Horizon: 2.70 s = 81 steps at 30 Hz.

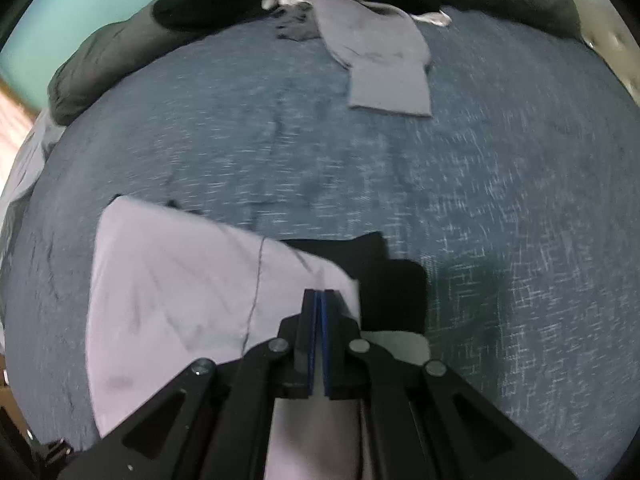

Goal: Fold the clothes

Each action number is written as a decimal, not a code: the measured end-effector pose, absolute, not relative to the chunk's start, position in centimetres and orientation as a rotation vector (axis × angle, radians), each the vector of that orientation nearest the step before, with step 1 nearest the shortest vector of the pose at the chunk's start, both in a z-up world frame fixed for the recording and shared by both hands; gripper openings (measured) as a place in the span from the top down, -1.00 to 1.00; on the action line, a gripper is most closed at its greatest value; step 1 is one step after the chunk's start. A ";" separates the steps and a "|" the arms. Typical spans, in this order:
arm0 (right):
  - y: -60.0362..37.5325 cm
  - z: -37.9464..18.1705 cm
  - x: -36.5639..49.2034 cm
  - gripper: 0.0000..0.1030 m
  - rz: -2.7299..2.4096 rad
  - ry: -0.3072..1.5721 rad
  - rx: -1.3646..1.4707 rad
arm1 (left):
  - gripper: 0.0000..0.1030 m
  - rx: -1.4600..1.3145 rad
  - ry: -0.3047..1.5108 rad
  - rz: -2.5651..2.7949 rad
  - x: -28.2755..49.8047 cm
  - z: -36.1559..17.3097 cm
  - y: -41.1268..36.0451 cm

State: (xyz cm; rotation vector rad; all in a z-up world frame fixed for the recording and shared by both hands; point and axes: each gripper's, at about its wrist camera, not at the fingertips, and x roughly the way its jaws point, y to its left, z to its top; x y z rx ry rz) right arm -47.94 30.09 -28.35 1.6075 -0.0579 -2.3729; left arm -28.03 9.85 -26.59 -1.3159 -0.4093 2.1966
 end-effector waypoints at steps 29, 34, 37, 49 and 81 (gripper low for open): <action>37.4 -24.3 -32.3 0.99 -2.225 -0.144 1.454 | 0.07 -1.336 -0.400 2.196 -27.6 -26.5 11.0; 38.9 -27.0 -30.1 0.99 -2.221 -0.157 1.527 | 0.07 -1.358 -0.390 2.186 -27.5 -26.9 11.8; 40.7 -27.8 -30.2 0.99 -2.261 -0.237 1.554 | 0.07 -1.358 -0.376 2.185 -27.2 -26.7 12.1; 37.4 -25.9 -27.4 0.99 -2.201 -0.159 1.456 | 0.06 -1.356 -0.350 2.189 -27.6 -27.0 13.1; 36.3 -27.6 -26.1 0.99 -2.214 -0.226 1.495 | 0.06 -1.421 -0.383 2.162 -26.8 -29.2 11.8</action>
